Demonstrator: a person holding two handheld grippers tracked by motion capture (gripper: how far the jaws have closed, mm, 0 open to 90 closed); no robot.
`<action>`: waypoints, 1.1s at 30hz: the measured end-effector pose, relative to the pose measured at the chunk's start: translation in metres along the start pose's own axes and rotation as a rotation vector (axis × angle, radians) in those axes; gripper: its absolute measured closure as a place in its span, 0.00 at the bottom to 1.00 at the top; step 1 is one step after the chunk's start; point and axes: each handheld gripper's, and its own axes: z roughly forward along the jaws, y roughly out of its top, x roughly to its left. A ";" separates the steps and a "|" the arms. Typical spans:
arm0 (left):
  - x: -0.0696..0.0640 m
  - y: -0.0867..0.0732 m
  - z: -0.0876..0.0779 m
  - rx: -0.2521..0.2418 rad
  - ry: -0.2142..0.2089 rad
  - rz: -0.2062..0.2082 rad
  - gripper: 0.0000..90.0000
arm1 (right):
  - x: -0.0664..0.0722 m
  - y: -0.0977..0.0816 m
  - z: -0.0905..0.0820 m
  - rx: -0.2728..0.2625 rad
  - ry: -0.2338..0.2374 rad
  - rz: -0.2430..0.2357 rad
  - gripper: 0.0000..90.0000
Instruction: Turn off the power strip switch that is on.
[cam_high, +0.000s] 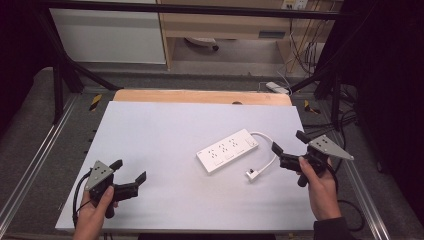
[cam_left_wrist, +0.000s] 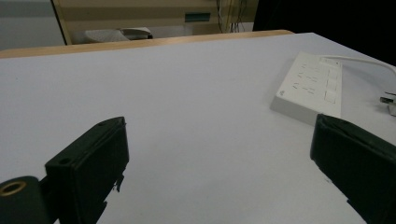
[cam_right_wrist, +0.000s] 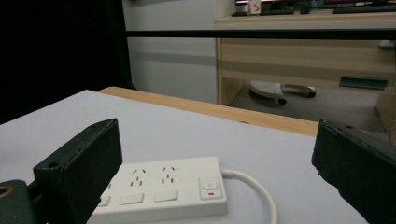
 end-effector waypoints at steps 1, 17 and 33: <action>0.000 0.000 0.000 0.000 0.001 -0.001 0.05 | -0.002 -0.003 -0.003 -0.001 -0.007 0.004 0.02; 0.001 0.000 0.000 -0.005 0.001 -0.012 0.05 | -0.021 -0.065 -0.025 0.051 -0.018 -0.005 0.02; -0.003 0.001 0.002 0.001 -0.012 0.005 0.05 | 0.011 -0.100 0.010 0.265 0.180 -0.048 0.02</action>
